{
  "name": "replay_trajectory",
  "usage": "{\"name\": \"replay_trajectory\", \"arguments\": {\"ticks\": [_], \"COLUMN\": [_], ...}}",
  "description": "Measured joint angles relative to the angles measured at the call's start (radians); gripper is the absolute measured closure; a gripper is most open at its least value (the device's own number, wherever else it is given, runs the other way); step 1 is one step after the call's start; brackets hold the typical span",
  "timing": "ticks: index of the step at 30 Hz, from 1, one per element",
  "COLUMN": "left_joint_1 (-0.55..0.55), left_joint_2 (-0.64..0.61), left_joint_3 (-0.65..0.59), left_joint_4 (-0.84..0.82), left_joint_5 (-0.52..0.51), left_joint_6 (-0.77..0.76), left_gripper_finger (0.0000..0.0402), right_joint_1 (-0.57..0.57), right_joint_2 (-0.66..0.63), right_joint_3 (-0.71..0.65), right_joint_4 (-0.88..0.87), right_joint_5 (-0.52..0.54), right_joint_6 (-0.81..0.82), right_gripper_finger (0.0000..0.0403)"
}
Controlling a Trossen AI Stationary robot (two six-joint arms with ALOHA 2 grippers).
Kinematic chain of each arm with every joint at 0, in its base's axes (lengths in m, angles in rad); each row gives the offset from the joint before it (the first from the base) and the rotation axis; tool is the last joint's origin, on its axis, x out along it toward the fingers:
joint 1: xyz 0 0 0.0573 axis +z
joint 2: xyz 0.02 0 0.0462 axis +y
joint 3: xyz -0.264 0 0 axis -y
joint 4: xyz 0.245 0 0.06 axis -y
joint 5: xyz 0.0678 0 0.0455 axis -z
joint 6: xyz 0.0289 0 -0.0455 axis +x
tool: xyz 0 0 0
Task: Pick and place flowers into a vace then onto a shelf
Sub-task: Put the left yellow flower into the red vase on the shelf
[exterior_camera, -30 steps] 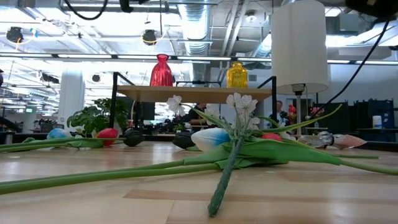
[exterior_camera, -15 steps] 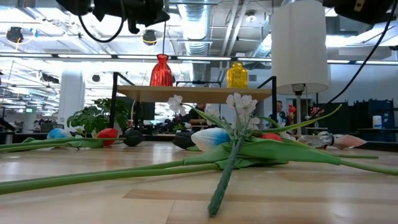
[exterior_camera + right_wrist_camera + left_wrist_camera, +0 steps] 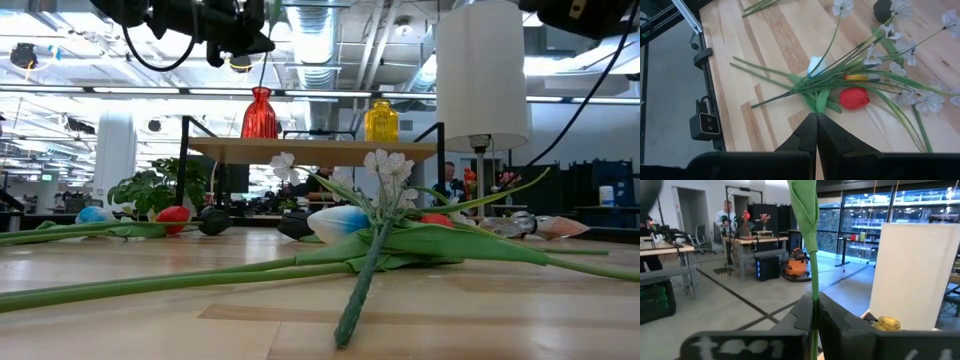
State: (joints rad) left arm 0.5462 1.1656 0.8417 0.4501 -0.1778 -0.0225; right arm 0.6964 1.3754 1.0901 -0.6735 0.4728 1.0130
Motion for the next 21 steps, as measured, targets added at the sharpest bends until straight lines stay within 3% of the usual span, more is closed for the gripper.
{"name": "replay_trajectory", "arguments": {"ticks": [11,21], "left_joint_1": [-0.098,-0.131], "left_joint_2": [0.000,0.000], "left_joint_3": [-0.066,-0.217], "left_joint_4": [0.046,0.298], "left_joint_5": [-0.160,-0.240], "left_joint_6": [0.059,0.040], "left_gripper_finger": [0.0401,0.0401], "right_joint_1": [0.000,0.003], "right_joint_2": [0.000,0.000], "right_joint_3": [0.000,0.000], "right_joint_4": [-0.001,0.002], "right_joint_5": [0.000,-0.003], "right_joint_6": [0.000,0.021], "right_gripper_finger": [0.0403,0.0403]}}
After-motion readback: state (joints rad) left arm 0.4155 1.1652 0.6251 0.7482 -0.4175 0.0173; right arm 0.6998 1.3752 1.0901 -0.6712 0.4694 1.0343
